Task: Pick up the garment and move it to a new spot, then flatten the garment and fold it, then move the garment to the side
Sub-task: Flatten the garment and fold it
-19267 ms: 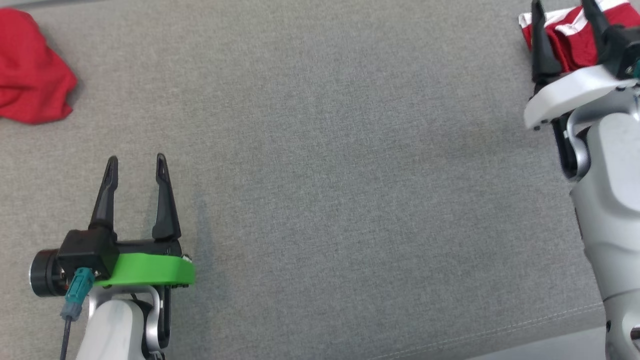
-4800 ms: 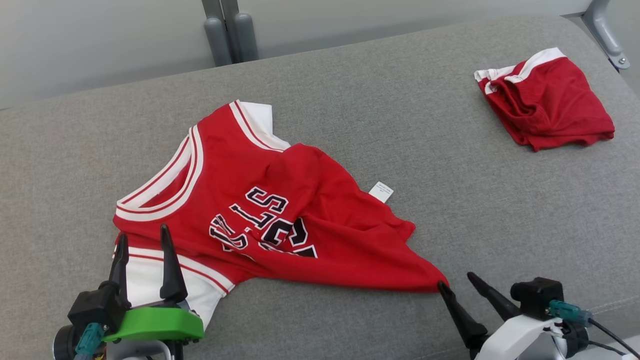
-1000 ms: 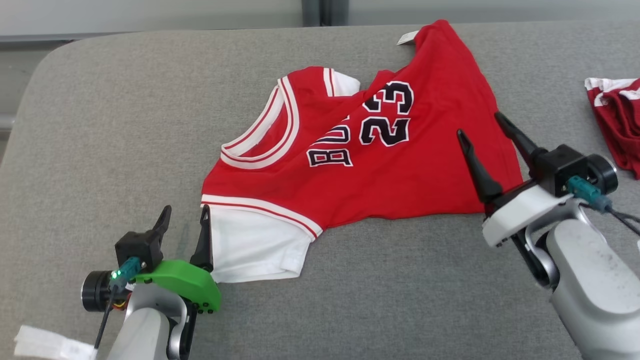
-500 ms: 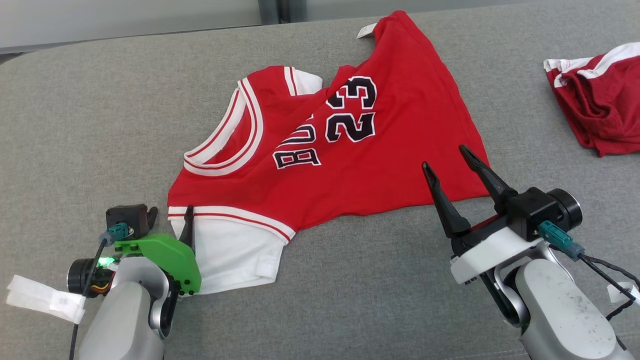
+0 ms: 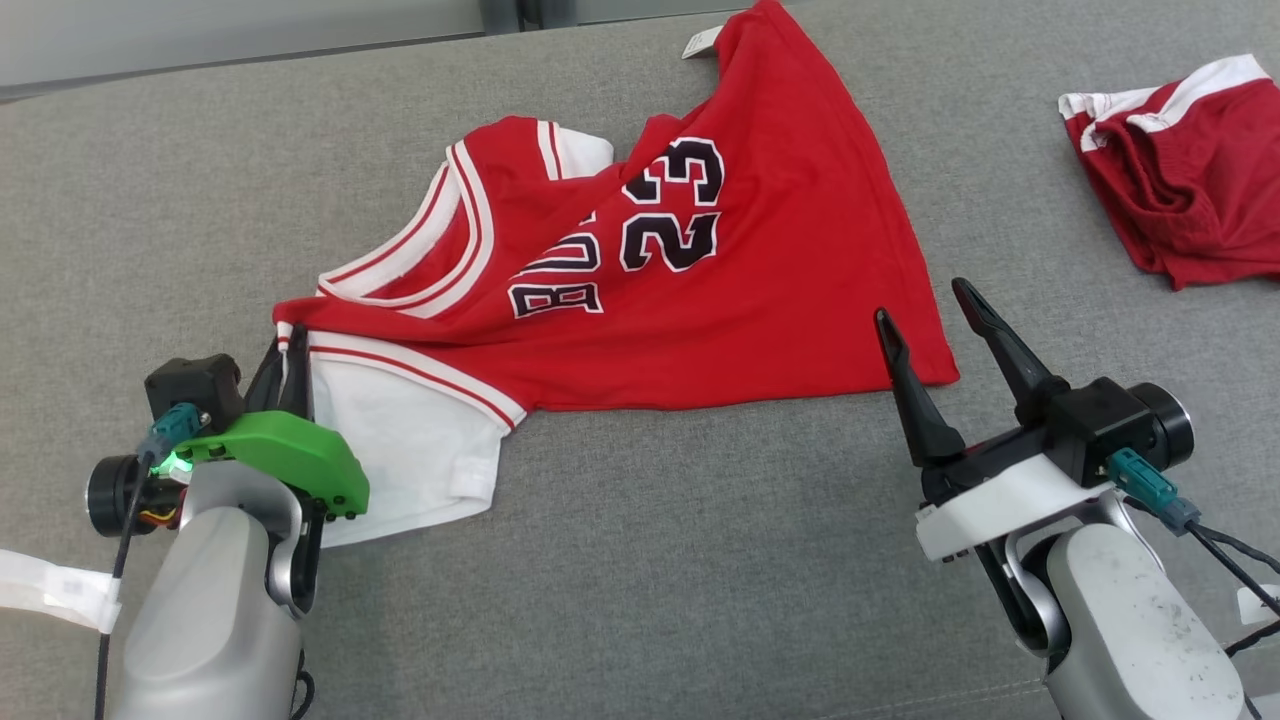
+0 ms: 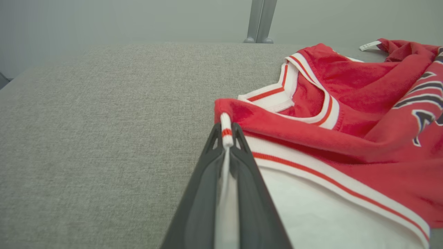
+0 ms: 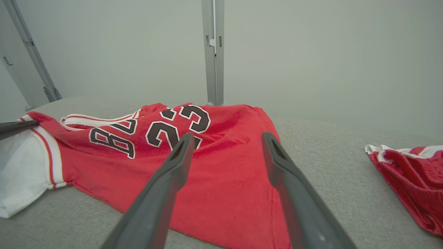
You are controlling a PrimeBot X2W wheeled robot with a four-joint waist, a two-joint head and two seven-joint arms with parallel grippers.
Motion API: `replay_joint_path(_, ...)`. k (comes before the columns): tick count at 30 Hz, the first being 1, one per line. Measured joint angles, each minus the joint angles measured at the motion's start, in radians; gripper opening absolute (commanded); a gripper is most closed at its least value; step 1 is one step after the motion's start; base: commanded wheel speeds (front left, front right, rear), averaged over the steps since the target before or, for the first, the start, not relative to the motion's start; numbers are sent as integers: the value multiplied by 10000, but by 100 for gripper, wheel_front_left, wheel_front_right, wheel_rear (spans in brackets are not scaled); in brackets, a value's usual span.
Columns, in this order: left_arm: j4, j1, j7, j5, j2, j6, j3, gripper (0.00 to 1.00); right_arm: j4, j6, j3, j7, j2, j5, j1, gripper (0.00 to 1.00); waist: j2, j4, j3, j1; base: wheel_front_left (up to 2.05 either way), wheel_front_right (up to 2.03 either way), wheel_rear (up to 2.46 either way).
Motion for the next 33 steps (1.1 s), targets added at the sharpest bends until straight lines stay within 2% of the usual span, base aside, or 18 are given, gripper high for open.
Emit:
replay_joint_path(4, 341, -286, -347, -25, 111, 48, 61, 0, -46, 0, -270, 0, 228, -180, 106, 100, 0, -125, 84, 0, 0, 0, 0)
replay_joint_path(5, 414, -316, -389, -25, 111, 52, 61, 13, -63, 0, -355, 0, 293, -203, 128, 100, 0, -151, 94, 0, 0, 0, 0)
replay_joint_path(6, 476, -345, -481, -25, 102, 52, 63, 66, -105, 0, -470, 0, 387, -228, 175, 100, 0, -182, 102, 0, 0, 0, 0)
replay_joint_path(7, 504, -368, -556, -25, 86, 48, 73, 100, -148, 0, -568, 0, 476, -261, 245, 100, 0, -204, 103, 0, 0, 0, 0)
replay_joint_path(12, 226, -307, -899, -150, 27, 48, 303, 100, -378, 0, -1170, -2, 869, -376, 624, 100, 0, -212, -28, 0, 0, 0, 0)
replay_joint_path(14, -219, 1, -922, -167, -25, 52, 460, 100, -472, 0, -1423, 0, 1005, -472, 793, 100, 0, -203, -130, 0, 0, 0, 0)
replay_joint_path(17, -1620, 813, -955, -21, -232, 115, 869, 100, -591, 0, -1668, -2, 1166, -512, 958, 100, 0, -161, -308, 0, 0, 0, 0)
replay_joint_path(22, -3388, 2425, -957, 322, -625, -67, 1277, 100, -558, 0, -1615, 0, 1256, -612, 1083, 100, 0, -83, -687, 0, 0, 0, 0)
replay_joint_path(28, -4819, 4177, -972, 621, -1053, -23, 1308, 100, -169, -2, -1593, 0, 1287, -562, 1360, 100, 0, 122, -1402, 0, 0, 0, 0)
replay_joint_path(33, -5108, 4973, -972, 688, -1147, 115, 1175, 100, 144, -2, -1499, -2, 1337, -316, 1480, 100, 0, 257, -1899, 0, 0, 0, 0)
